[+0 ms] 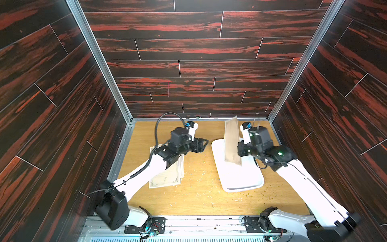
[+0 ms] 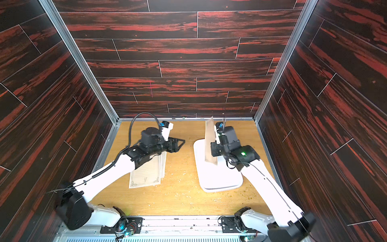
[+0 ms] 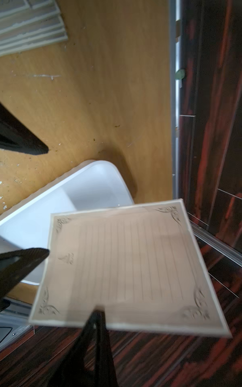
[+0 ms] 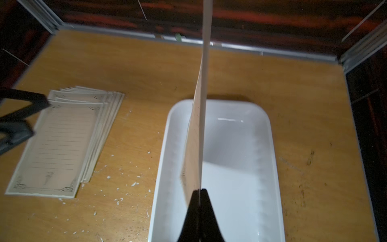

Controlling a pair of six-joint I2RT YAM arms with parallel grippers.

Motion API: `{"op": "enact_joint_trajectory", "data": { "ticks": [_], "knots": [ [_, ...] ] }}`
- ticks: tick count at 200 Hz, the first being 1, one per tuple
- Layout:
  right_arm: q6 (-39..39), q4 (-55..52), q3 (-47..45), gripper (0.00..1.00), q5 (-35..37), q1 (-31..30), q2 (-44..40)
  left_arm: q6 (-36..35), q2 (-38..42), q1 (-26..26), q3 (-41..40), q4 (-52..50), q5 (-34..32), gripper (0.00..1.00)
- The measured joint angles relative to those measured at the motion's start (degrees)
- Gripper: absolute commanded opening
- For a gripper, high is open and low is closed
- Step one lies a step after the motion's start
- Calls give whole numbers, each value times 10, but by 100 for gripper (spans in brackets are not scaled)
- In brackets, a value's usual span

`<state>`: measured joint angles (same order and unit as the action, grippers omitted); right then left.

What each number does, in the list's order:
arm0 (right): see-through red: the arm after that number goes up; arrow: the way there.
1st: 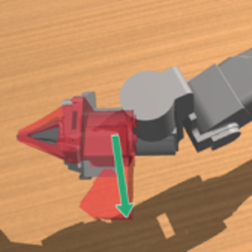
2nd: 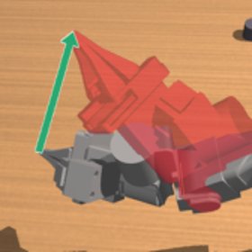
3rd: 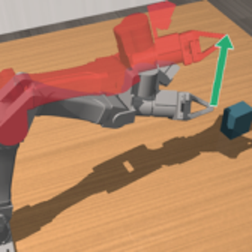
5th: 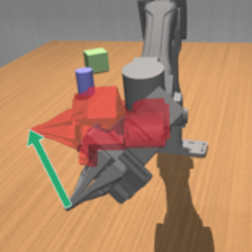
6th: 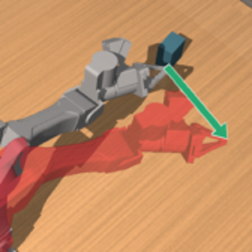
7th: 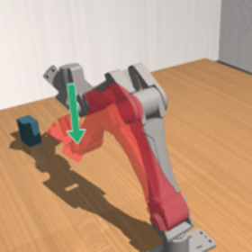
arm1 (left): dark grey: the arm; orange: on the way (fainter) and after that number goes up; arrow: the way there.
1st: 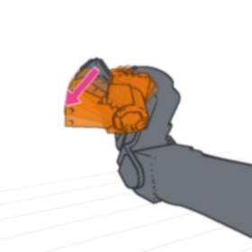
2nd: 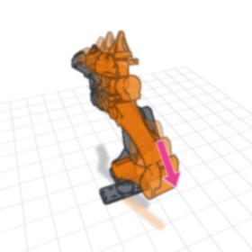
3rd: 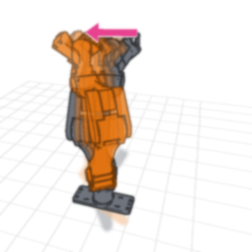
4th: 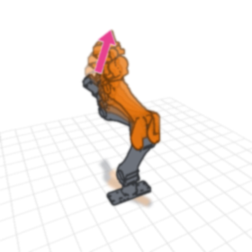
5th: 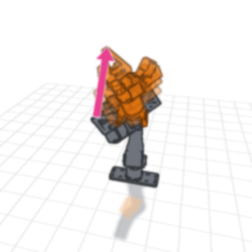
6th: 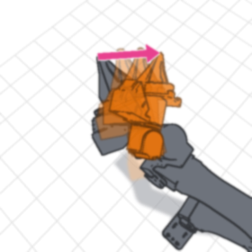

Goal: Take out the stationery paper from the storage box
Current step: Pick up the stationery paper from the storage box.

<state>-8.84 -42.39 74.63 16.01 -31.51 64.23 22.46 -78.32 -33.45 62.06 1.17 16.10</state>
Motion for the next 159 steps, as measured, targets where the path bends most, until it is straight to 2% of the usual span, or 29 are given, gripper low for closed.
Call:
{"op": "enact_joint_trajectory", "data": {
  "ticks": [30, 64, 90, 122, 159],
  "knots": [
    [64, 51, -14, 0, -48, -27, -102, -53, 81, 0, -58, 81, 52, 74],
    [136, 120, -53, 0, -148, -27, -205, -124, 131, -2, -56, 110, 158, 76],
    [168, 136, -64, 0, -217, -27, -232, -152, 143, -3, -53, 116, 220, 74],
    [169, 156, -67, 0, -292, -27, -245, -162, 143, -3, -53, 120, 235, 73],
    [157, 184, -68, 0, -332, -27, -270, -150, 143, -3, -53, 141, 237, 70]
  ]
}}
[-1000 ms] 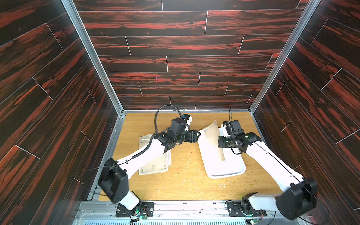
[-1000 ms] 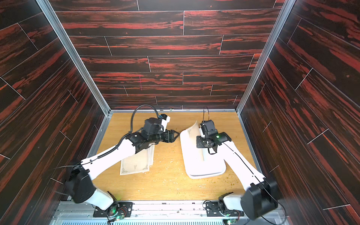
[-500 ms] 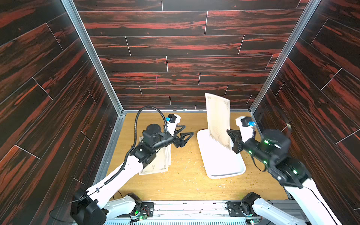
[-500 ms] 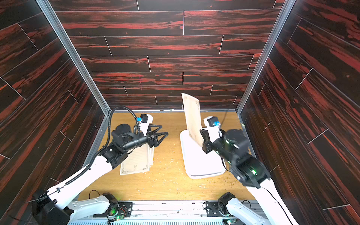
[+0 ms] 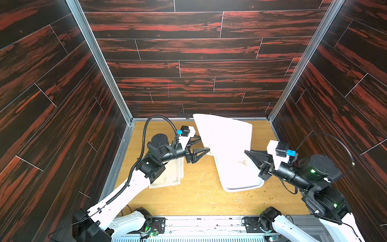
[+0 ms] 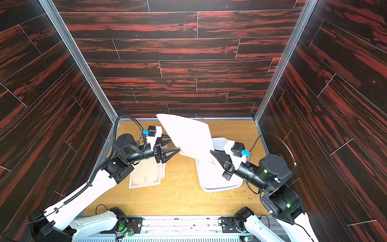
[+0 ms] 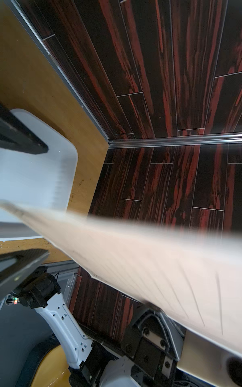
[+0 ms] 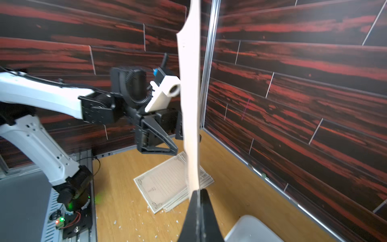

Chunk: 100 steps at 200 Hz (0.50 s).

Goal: Take out the stationery paper from the storage box
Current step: Pick up the stationery paper from the storage box.

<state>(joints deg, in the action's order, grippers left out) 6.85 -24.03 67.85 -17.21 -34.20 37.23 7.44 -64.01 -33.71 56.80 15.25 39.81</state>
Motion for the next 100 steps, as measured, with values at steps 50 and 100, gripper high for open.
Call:
{"op": "enact_joint_trajectory", "data": {
  "ticks": [50, 100],
  "knots": [
    [-25, 6, 12, 0, -16, 0, 16, 82, 0, -1, 13, 73, 92, 58],
    [-56, 19, 4, 0, -30, 0, 26, 130, 34, -13, 16, 122, 131, 45]
  ]
}}
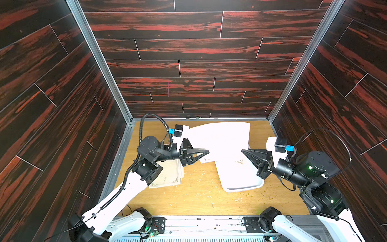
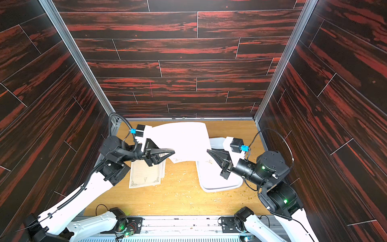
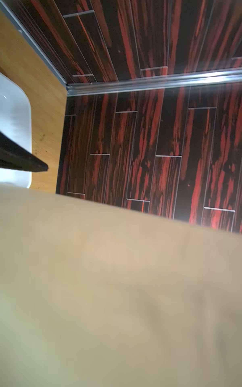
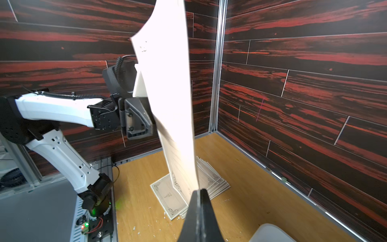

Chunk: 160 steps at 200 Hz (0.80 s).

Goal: Take out the stationery paper from the storage box
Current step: Pick up the stationery paper from the storage box.

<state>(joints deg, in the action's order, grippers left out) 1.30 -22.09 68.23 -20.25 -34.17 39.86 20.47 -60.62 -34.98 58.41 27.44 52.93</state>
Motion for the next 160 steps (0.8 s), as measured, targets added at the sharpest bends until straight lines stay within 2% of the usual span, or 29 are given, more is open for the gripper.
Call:
{"op": "enact_joint_trajectory", "data": {
  "ticks": [26, 45, 118, 148, 160],
  "knots": [
    [-14, 9, -6, 0, -3, 1, 0, 7, 7, -1, 0, 7, 1, 42],
    [-26, 15, -6, 0, -17, 1, 1, 9, 6, -1, 0, 6, 0, 31],
    [-66, 16, 38, 0, -103, 14, 43, -5, 9, -1, -10, 1, -34, 39],
    [-76, 20, 42, 0, -129, 32, 48, -23, 22, -1, -18, -9, -43, 33],
    [-82, 23, 42, 0, -140, 43, 48, -29, 29, -1, -21, -10, -45, 26]
  ]
}}
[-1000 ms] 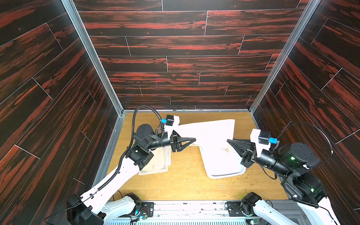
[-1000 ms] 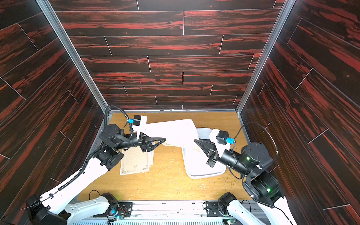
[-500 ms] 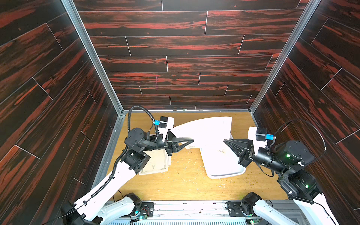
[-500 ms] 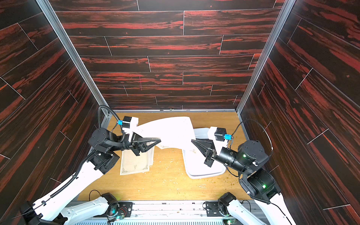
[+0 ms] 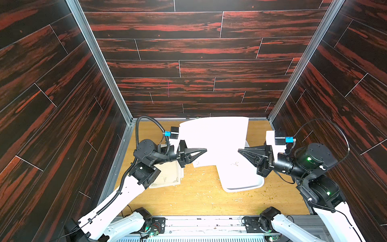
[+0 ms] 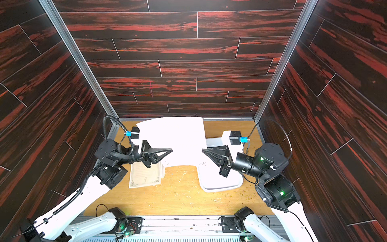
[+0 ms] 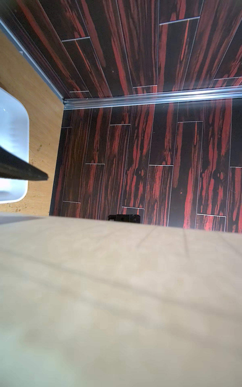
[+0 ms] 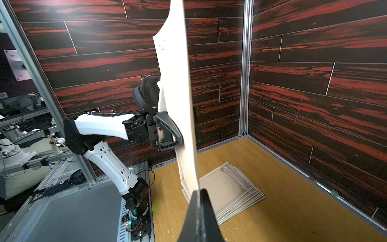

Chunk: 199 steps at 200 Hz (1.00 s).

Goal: Take out the stationery paper from the storage box
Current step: Pick up the stationery paper from the storage box, then place the stationery paper at the center of the board.

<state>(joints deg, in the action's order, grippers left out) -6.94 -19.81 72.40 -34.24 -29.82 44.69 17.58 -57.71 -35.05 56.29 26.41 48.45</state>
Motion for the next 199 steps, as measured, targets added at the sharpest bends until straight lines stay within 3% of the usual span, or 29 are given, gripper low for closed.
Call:
{"op": "enact_joint_trajectory", "data": {
  "ticks": [23, 63, 76, 94, 111, 138, 199],
  "knots": [
    [-11, 8, 0, 0, -23, 21, 1, -9, 6, 0, -1, -2, -1, 3],
    [-27, 18, 0, 0, -46, 39, 7, -11, 8, 0, -1, -8, 1, 0],
    [-27, 18, 1, 17, -46, 40, 12, -13, 10, 0, 0, -18, -1, 0],
    [-29, 17, 5, 47, -45, 40, 23, -27, 13, 2, 9, -58, -5, 0],
    [-20, 17, 13, 59, -37, 40, 33, -46, 12, 7, 33, -122, -9, 0],
    [-16, 9, 31, 61, -4, 40, 55, -93, 14, 35, 88, -247, -30, 0],
    [-18, -36, 49, 60, 162, 41, 124, -144, 21, 136, 158, -524, -153, 0]
  ]
}}
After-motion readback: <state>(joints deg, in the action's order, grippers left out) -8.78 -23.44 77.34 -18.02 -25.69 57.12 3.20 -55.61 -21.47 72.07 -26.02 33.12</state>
